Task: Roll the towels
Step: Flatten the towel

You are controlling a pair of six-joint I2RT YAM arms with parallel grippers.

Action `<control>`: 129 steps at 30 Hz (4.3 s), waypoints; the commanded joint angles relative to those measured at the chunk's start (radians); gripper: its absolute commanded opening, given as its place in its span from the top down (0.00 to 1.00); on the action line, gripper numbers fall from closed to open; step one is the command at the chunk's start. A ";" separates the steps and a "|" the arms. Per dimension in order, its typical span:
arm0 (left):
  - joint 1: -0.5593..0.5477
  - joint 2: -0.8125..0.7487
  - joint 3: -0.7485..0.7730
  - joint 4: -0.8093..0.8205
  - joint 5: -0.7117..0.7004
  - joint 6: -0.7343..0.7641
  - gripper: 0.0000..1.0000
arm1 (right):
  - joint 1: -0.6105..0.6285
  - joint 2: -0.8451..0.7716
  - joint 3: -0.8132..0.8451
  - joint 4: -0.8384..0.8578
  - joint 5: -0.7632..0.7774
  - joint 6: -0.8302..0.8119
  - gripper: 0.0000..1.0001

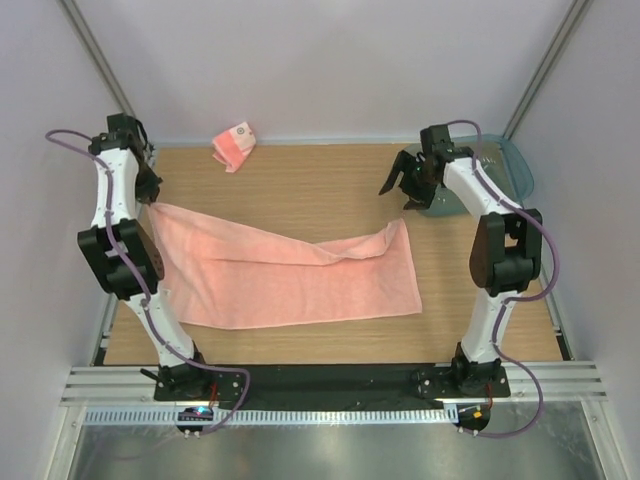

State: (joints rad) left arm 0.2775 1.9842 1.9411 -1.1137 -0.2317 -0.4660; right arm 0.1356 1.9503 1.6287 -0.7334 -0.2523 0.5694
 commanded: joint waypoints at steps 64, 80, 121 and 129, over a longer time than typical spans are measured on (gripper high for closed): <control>-0.043 -0.722 -0.774 0.324 0.061 -0.011 0.24 | 0.127 -0.099 -0.200 0.112 0.121 -0.037 0.99; -0.043 -0.722 -0.777 0.316 0.043 -0.008 0.25 | 0.052 0.144 0.178 0.000 0.111 0.040 0.11; -0.084 -0.716 -0.768 0.270 -0.063 -0.002 0.23 | 0.263 -0.798 -0.972 0.000 0.315 0.198 0.13; -0.063 -0.771 -0.814 0.256 0.050 -0.075 0.20 | 0.263 -0.752 -0.753 -0.031 0.395 0.095 0.12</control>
State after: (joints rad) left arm 0.1974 1.2751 1.1492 -0.8497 -0.2447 -0.4999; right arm 0.3935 1.1820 0.7658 -0.7620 0.0879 0.7033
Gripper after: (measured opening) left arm 0.786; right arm 0.877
